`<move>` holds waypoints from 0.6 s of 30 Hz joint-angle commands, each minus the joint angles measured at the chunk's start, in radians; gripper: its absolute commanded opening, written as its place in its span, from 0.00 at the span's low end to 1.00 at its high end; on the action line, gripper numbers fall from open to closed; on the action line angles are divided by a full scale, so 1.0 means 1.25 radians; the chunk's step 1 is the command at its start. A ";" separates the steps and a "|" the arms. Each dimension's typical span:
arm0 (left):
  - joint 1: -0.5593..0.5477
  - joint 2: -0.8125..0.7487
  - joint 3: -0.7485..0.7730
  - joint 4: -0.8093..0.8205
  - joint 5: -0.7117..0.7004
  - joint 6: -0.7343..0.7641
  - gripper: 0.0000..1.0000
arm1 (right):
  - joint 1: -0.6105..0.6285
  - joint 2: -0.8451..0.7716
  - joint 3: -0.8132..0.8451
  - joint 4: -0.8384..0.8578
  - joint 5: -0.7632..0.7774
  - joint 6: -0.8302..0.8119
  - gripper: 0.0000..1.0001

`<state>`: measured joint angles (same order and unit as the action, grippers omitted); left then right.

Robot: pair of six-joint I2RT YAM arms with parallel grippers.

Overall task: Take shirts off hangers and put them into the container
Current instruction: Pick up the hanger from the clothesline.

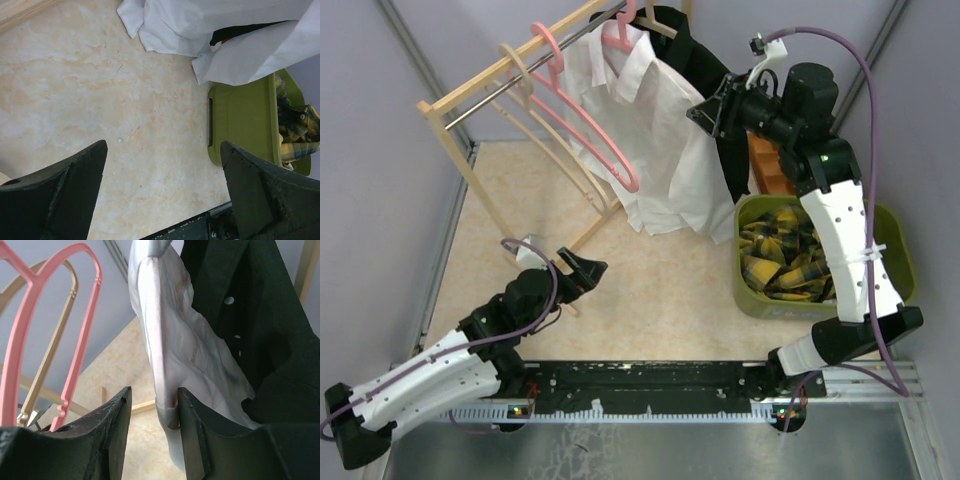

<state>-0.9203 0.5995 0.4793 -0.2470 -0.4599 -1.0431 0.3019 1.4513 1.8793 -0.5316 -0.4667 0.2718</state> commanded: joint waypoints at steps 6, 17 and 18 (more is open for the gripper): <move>0.000 0.023 0.016 0.027 0.007 0.017 0.99 | 0.038 0.067 0.097 0.044 0.022 -0.024 0.39; 0.000 0.031 0.015 0.026 0.010 0.013 0.99 | 0.069 0.045 0.041 0.151 0.036 0.044 0.00; 0.001 0.033 0.015 0.030 0.010 0.016 0.99 | 0.070 0.031 0.020 0.178 0.036 0.054 0.00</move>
<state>-0.9203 0.6350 0.4793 -0.2386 -0.4519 -1.0317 0.3775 1.5692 1.9537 -0.4847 -0.4149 0.2710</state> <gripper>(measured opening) 0.995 0.045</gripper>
